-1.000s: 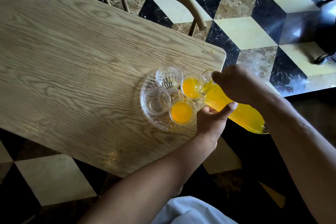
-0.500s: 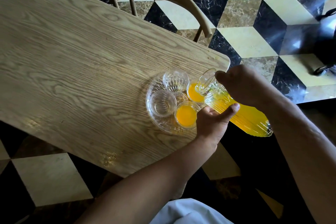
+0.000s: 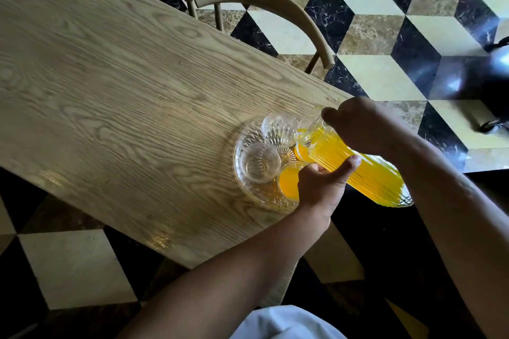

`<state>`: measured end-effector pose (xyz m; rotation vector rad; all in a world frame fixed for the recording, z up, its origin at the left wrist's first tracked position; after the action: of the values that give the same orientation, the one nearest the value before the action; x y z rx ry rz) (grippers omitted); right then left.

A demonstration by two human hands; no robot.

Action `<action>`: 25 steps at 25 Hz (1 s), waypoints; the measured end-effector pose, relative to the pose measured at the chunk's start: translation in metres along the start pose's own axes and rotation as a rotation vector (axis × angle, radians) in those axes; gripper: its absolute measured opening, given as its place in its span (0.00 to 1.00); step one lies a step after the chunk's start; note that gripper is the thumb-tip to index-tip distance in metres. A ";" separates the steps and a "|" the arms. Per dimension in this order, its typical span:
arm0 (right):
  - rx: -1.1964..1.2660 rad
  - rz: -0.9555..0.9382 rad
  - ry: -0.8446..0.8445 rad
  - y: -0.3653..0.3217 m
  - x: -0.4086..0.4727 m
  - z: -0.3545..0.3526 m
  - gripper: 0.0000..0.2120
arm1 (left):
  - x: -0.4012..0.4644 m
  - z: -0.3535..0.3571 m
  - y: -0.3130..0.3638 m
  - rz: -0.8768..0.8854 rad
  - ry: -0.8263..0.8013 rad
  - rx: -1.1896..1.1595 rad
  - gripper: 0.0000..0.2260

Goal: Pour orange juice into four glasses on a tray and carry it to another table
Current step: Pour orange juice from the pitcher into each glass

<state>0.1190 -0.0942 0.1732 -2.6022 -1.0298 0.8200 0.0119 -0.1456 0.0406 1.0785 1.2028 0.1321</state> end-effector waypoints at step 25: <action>-0.198 0.006 -0.060 -0.022 0.027 0.013 0.25 | 0.018 0.003 -0.007 -0.158 -0.060 -0.127 0.30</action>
<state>0.1155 -0.0591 0.1602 -2.7597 -1.1762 0.8410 0.0186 -0.1402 0.0236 0.8681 1.2044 0.0533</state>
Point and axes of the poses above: each hand's wrist, its own x-axis towards the middle knuckle, its own z-axis out of the palm, y = z × x, the point moved 5 cm from there along x, towards the middle knuckle, and after that the axes turned 15 degrees about x, right-handed, at the moved point
